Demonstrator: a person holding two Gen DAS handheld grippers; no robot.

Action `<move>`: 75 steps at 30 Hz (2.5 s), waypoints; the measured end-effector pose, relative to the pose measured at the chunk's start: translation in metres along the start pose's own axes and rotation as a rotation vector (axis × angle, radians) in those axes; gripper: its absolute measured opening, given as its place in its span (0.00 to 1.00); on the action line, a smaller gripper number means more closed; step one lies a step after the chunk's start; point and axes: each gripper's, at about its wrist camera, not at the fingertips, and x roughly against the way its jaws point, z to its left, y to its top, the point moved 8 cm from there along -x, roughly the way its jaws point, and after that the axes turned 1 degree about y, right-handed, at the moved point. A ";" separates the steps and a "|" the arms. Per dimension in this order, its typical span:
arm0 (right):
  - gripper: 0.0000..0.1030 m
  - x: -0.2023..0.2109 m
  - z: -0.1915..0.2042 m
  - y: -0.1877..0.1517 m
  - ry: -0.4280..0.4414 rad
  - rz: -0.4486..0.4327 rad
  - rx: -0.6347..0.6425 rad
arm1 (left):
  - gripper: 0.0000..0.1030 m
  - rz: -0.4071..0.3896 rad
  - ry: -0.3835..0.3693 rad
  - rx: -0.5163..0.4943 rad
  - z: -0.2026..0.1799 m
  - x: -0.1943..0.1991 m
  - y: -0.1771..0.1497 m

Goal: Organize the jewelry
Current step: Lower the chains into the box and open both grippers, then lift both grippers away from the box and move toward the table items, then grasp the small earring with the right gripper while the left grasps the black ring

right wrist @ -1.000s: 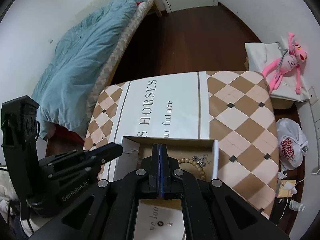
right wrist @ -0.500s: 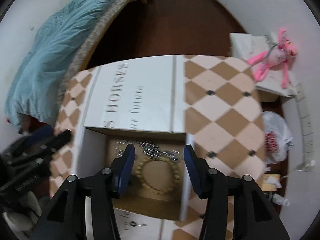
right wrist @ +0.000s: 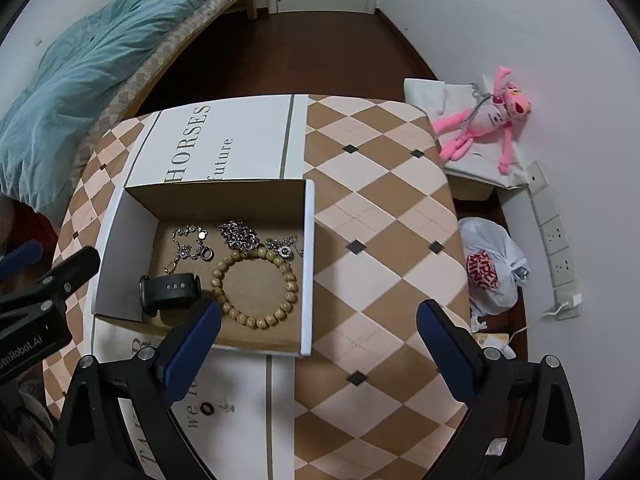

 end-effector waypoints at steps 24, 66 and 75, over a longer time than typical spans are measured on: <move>0.97 0.140 -0.010 -0.026 -0.013 -0.270 -0.049 | 0.97 -0.213 -0.024 0.009 -0.014 0.129 -0.021; 0.09 -0.032 0.052 -0.114 0.211 -0.040 -0.037 | 0.97 0.126 0.099 0.016 0.021 -0.036 -0.132; 0.09 -0.020 -0.010 -0.110 0.165 -0.062 -0.172 | 0.96 0.129 -0.072 -0.029 -0.044 -0.038 -0.132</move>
